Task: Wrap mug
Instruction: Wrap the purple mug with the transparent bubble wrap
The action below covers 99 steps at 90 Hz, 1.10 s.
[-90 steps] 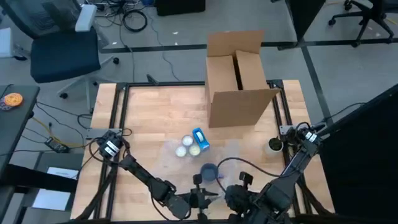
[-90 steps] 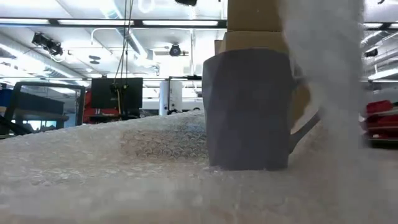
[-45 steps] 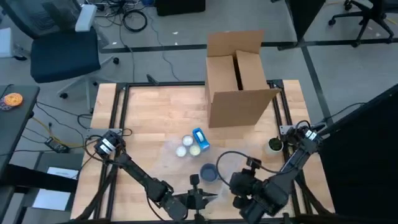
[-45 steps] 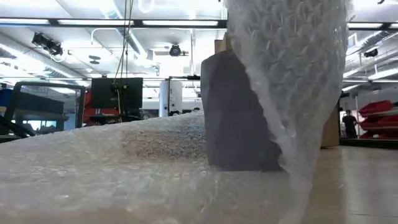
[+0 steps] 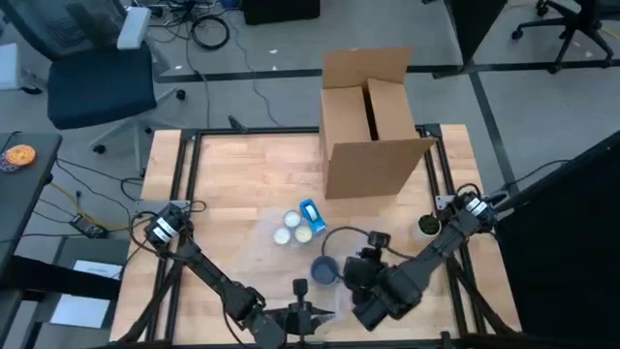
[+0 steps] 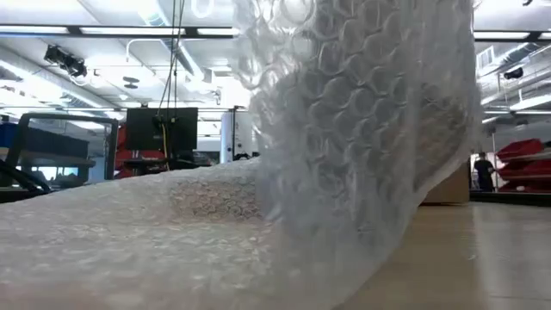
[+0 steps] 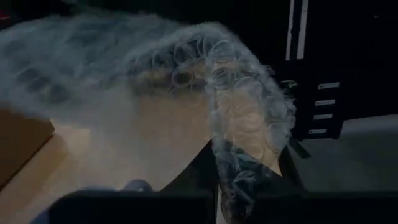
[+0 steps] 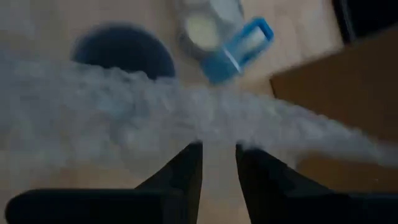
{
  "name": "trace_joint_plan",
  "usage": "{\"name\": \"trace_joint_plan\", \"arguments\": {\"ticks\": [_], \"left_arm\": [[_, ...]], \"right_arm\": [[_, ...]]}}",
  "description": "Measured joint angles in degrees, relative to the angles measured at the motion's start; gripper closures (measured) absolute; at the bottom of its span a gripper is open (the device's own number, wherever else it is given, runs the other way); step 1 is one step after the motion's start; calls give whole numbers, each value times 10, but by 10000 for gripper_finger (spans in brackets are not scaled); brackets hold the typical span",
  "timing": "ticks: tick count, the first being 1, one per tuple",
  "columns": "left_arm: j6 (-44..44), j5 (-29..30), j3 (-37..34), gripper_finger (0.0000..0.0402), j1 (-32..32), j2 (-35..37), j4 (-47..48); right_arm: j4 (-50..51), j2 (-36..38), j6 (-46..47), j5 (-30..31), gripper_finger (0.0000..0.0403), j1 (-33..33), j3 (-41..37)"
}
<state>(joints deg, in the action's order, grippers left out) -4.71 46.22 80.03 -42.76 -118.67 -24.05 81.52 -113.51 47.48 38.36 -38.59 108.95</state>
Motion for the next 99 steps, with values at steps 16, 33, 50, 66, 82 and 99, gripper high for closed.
{"name": "trace_joint_plan", "arguments": {"ticks": [16, 33, 50, 66, 82, 99], "left_arm": [[0, -9, 0, 402, 0, 0, 0], [0, -9, 0, 402, 0, 0, -1], [-1, -14, 0, 402, -2, 0, 0], [-1, -15, 0, 402, -7, 0, -1], [-46, -14, 0, 402, -32, 0, -1], [-106, -4, 0, 402, -57, 0, -15]], "right_arm": [[-163, -4, -127, -69, 330, 24, 0], [-227, -4, -193, -159, 330, 25, 3], [-140, -3, -165, -147, 330, 12, 19], [-46, -4, -113, -68, 330, -3, 23], [-83, -6, -149, -49, 330, 1, 22], [-217, -7, -256, -58, 330, 10, 22]]}}
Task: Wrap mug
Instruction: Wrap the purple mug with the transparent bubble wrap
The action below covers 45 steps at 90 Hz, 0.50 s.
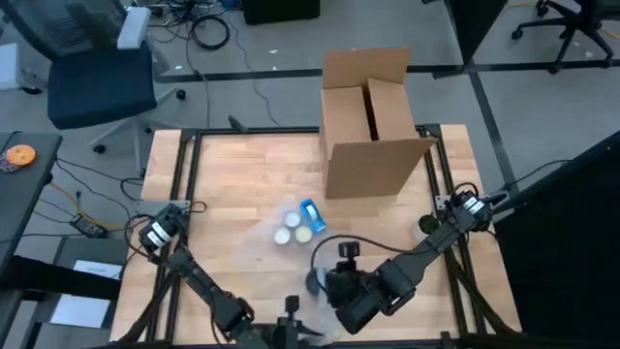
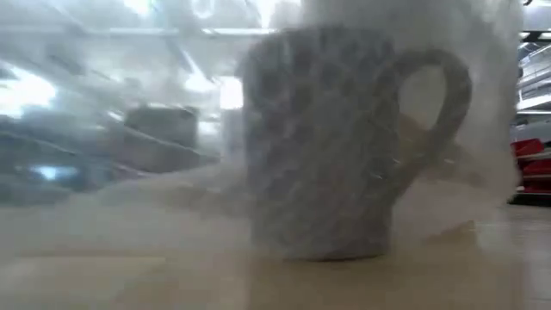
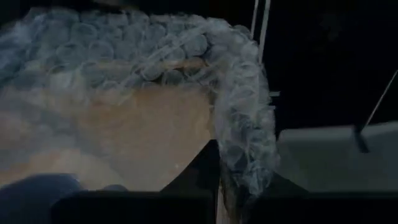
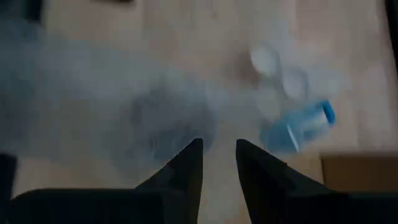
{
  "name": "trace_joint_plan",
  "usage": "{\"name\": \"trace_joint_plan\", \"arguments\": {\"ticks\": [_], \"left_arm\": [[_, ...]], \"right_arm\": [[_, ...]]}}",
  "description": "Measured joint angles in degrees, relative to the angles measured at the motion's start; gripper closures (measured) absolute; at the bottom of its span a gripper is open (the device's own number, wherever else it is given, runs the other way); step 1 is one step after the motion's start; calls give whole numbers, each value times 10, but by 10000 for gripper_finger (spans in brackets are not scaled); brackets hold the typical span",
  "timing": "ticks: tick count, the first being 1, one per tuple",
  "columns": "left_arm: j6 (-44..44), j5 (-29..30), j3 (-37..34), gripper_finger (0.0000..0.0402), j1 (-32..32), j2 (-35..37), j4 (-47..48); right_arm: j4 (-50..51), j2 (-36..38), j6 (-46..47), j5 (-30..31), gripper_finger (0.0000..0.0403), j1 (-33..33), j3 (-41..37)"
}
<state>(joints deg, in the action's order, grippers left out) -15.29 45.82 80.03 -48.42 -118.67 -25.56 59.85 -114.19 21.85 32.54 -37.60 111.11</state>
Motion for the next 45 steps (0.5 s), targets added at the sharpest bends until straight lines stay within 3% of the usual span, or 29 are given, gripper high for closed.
{"name": "trace_joint_plan", "arguments": {"ticks": [28, 45], "left_arm": [[-84, 9, 0, 402, -8, 0, 4], [-120, -23, 0, 402, -9, 0, 22]], "right_arm": [[-157, -1, -55, -69, 330, -18, -41], [-164, -2, -41, -72, 330, -31, -58]]}}
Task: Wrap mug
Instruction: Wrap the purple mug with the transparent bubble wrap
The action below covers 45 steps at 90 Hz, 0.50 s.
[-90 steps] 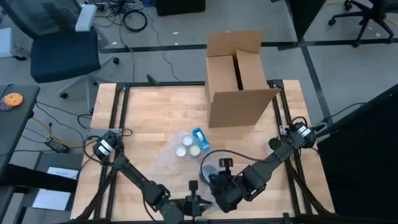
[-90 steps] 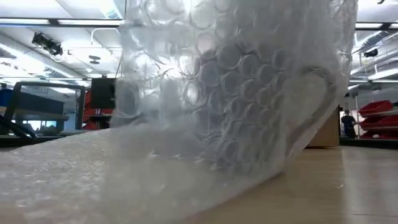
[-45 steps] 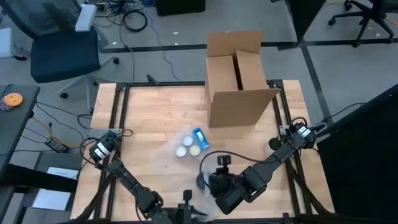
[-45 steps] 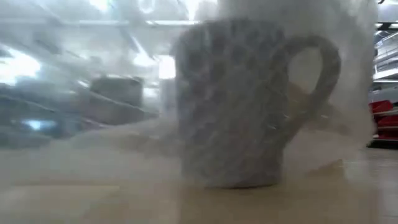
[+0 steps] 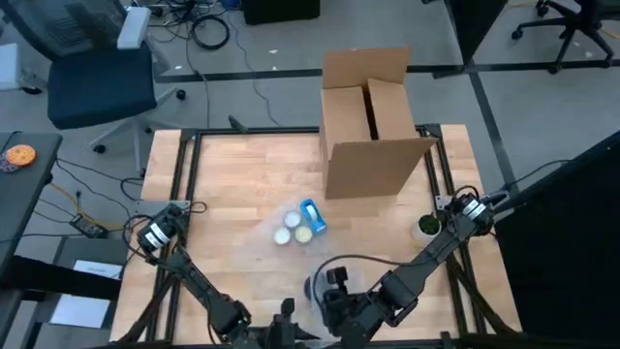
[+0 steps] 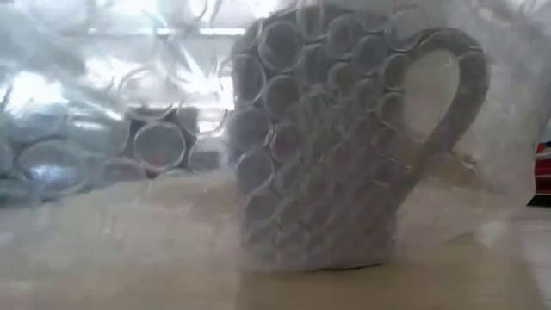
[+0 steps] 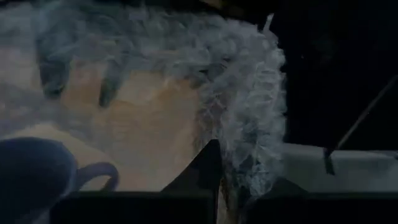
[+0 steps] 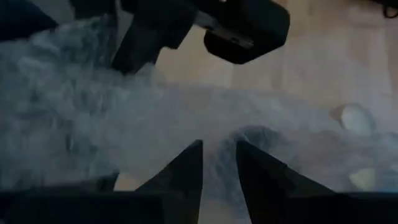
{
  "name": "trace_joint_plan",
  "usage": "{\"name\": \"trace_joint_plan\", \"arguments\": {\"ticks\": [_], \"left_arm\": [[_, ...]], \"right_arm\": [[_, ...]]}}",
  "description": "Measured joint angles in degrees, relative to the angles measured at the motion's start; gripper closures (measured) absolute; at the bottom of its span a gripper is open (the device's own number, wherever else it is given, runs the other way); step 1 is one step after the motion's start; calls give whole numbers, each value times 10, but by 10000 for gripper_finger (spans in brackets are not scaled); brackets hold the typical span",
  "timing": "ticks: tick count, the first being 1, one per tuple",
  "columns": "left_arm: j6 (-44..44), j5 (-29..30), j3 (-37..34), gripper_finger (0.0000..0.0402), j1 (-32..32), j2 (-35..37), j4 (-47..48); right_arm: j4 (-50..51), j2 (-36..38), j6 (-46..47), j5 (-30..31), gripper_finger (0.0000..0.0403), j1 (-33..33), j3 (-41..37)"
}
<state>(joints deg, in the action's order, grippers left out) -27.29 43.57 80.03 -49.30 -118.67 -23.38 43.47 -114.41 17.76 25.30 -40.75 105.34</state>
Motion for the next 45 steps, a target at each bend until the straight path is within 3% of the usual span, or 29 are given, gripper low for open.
{"name": "trace_joint_plan", "arguments": {"ticks": [16, 45], "left_arm": [[-4, -25, 0, 402, 0, 0, 12], [42, -11, 0, 402, 5, 0, 3]], "right_arm": [[-41, 1, -4, -4, 330, -2, -7], [-209, 1, -15, -91, 330, 12, -109]]}}
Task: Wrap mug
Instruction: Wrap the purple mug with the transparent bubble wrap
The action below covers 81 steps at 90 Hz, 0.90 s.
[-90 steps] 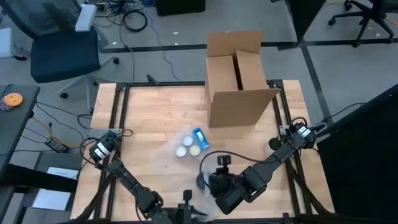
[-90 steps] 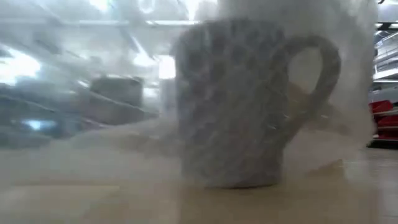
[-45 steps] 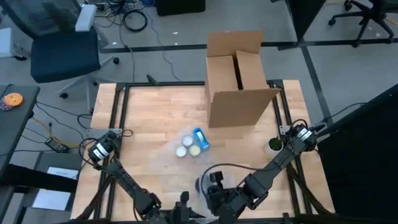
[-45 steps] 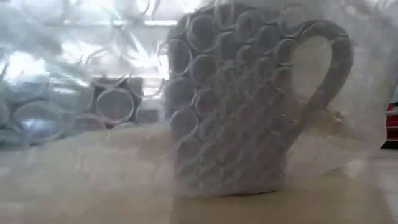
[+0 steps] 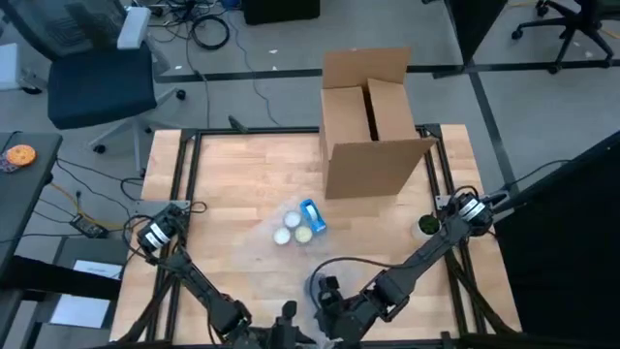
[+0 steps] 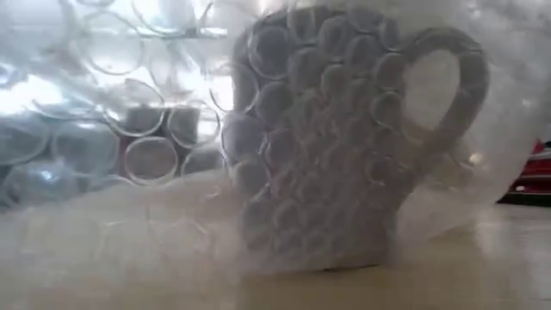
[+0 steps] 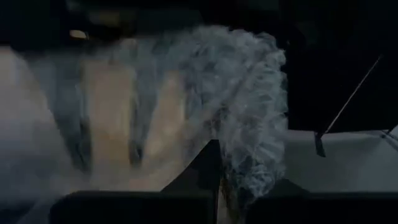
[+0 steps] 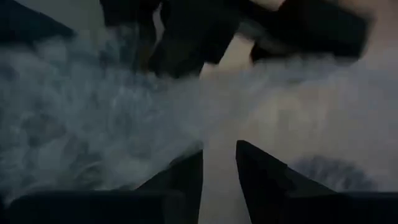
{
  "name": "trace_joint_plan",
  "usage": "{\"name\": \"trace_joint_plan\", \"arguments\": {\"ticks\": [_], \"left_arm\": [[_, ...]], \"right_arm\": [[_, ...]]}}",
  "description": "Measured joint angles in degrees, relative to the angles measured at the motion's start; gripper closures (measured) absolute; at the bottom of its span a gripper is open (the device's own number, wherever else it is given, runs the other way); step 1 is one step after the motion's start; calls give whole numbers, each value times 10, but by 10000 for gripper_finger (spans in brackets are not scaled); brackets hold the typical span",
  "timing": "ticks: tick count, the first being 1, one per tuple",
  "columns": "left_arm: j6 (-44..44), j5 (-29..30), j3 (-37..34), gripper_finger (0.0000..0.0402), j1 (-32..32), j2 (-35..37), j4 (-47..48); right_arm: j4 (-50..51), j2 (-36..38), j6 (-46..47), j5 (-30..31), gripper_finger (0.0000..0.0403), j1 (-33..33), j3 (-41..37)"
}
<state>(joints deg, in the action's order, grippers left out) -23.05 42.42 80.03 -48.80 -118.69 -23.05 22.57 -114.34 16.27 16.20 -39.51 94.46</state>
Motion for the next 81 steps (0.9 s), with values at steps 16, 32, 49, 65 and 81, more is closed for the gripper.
{"name": "trace_joint_plan", "arguments": {"ticks": [16, 32, 49, 65, 81], "left_arm": [[46, 7, 0, 402, 17, 0, -19], [49, -2, 0, 402, 25, -1, -18], [51, -16, 0, 402, 26, -1, -16], [56, -30, 0, 402, 18, -1, -15], [75, -31, 0, 402, 12, -1, -46]], "right_arm": [[-9, 0, -4, -27, 329, -1, -3], [-5, 0, 13, -79, 329, 1, -3], [52, 0, 21, -72, 329, -1, 22], [150, 1, 7, -26, 329, -7, 79], [222, 1, 19, 25, 329, -7, 87]]}}
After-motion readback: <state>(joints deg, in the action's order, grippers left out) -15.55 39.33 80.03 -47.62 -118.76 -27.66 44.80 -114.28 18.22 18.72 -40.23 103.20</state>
